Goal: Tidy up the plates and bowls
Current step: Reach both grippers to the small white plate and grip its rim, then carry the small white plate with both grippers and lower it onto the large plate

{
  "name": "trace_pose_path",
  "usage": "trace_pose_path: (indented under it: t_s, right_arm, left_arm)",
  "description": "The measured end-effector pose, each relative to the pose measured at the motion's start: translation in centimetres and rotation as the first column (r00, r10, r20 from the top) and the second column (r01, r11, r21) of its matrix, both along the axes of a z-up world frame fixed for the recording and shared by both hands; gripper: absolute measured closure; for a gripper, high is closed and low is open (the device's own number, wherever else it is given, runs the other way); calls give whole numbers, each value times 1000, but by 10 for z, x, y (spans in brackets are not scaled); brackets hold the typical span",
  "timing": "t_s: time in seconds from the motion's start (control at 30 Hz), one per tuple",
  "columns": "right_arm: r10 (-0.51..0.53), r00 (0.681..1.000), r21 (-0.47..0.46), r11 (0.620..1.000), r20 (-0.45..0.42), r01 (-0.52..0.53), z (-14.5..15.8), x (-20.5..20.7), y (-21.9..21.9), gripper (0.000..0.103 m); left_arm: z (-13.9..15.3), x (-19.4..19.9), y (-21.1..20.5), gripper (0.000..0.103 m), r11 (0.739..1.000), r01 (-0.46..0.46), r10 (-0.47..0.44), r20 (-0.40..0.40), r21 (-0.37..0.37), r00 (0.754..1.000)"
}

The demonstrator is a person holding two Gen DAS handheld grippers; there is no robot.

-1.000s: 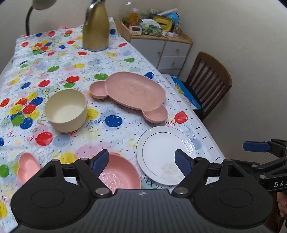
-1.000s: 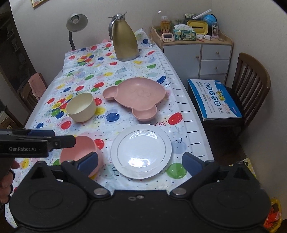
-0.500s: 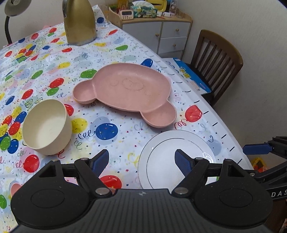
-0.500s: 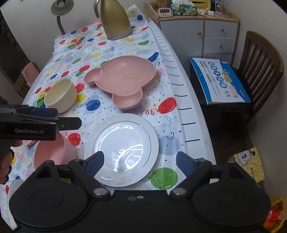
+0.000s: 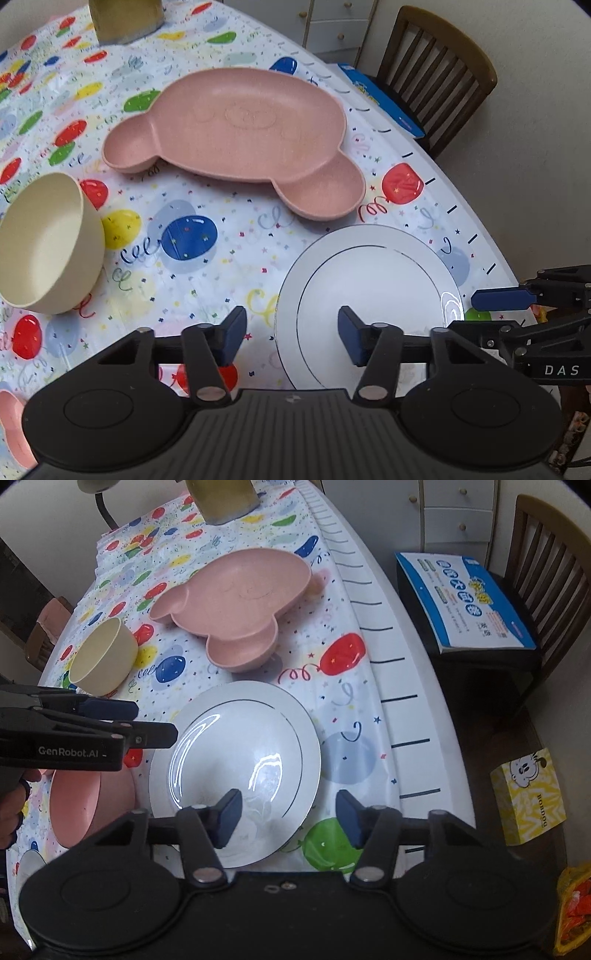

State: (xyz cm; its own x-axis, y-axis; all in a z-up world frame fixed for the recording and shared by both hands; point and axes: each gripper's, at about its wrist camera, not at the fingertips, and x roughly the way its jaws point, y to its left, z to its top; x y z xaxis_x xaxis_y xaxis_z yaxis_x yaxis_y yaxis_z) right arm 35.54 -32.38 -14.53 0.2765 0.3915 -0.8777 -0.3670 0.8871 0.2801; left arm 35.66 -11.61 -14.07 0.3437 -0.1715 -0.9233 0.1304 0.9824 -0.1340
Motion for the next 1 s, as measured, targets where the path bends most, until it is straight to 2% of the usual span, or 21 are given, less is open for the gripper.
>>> trace_pose_path:
  t_s: [0.1,0.2,0.5,0.8,1.0]
  right_arm:
    - [3,1000,6,1000,-20,-2,-4,2,-2,61]
    - [-5,999,16,1000,-45,6,-9,5,-4,68]
    - [-30,996,20,999,-80,32,-16,13,-8,81]
    - [-47,993,31,998,-110,51,-20,17,-8,90]
    - [-70,990,38,996,-121,75,-21,18,-10,92]
  left_arm:
    - [-6,3,2,66,1000,0,-1,-29,-14,1000]
    - [-12,6,4,68,1000,-7,6,-53,-18,999]
    - [-24,9,10,81,998,-28,22,-98,-59,995]
    - [-24,10,15,84,995,-47,38,-97,-93,995]
    - [-21,7,18,85,992,-67,58,-89,-104,994]
